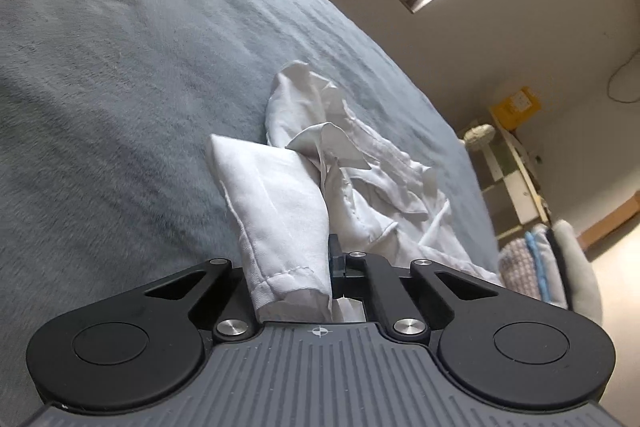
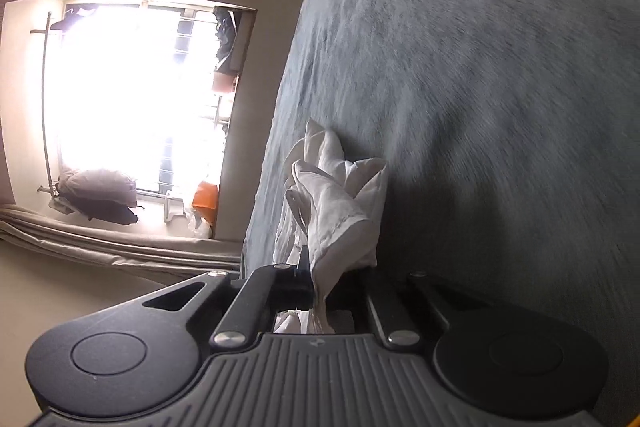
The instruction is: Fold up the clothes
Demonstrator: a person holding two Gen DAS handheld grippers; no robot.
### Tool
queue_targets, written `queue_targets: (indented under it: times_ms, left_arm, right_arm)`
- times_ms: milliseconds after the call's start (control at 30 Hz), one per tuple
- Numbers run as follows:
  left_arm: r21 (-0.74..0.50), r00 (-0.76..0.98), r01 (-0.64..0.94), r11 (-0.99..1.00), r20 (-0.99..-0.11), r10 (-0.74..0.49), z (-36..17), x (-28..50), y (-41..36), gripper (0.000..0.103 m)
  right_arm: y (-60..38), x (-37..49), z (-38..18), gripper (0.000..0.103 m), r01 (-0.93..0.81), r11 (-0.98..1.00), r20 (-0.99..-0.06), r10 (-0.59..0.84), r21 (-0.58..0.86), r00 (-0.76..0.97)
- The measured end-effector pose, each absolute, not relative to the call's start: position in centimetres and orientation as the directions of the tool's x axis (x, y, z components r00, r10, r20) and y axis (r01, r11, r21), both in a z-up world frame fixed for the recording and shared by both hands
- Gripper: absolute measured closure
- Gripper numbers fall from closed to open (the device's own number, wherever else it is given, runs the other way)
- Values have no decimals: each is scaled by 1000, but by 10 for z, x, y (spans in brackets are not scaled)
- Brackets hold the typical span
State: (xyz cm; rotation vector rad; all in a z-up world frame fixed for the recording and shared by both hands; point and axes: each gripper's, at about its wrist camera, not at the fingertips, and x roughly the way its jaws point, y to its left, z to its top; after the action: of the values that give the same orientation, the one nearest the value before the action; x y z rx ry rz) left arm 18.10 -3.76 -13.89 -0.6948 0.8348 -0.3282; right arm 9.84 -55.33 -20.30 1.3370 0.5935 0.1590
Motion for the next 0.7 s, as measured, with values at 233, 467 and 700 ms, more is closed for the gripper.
queue_targets:
  times_ms: [233,467,700]
  left_arm:
    - [-656,551,1,755,-630,-548,-130,126,-18,102]
    - [-610,399,-20,792,-731,-553,-147,71,-2,99]
    - [-588,372,-41,808,-759,-534,-154,70,9,78]
  right_arm:
    - [-551,25,-195,99,287,200,-348,460,937,817]
    - [-539,-49,-204,98,398,198,-443,475,896,760]
    - [-554,-59,-203,56,478,272,-548,478,835,686]
